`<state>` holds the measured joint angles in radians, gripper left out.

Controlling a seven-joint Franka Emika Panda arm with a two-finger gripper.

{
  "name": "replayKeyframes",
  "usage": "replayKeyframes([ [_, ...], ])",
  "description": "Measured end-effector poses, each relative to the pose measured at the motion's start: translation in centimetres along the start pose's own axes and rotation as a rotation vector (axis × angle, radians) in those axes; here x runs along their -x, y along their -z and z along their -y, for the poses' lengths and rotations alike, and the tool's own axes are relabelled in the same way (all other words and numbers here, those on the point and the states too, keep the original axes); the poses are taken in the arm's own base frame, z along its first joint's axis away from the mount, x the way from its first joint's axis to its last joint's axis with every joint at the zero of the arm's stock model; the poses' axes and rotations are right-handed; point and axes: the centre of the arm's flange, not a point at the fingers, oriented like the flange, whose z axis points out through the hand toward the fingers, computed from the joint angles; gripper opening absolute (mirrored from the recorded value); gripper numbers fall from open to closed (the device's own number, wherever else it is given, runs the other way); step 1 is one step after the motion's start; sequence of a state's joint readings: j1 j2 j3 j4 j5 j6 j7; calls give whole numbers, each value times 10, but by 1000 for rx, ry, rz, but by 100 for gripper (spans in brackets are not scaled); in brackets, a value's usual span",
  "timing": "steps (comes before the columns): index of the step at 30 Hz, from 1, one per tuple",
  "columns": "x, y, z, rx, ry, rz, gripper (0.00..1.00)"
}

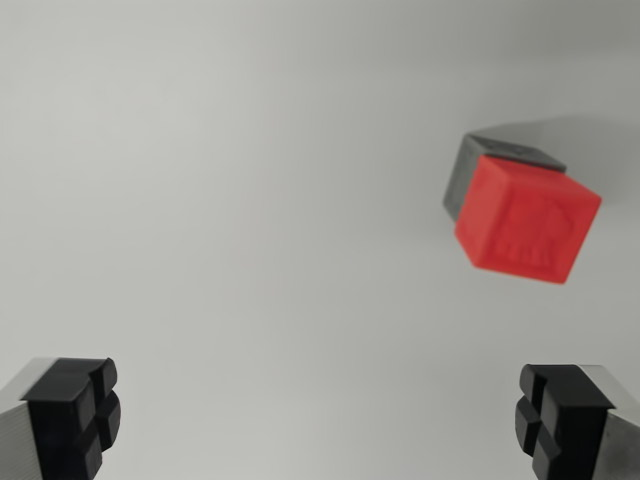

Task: Destack cube

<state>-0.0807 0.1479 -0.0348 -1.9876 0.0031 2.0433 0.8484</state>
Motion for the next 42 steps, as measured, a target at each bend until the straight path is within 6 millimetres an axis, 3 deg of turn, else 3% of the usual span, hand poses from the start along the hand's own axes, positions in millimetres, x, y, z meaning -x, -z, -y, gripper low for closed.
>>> replayKeyframes([
  [18, -20, -30, -32, -20, -56, -16, 100],
  [42, -60, -89, -96, -67, -168, -49, 100],
])
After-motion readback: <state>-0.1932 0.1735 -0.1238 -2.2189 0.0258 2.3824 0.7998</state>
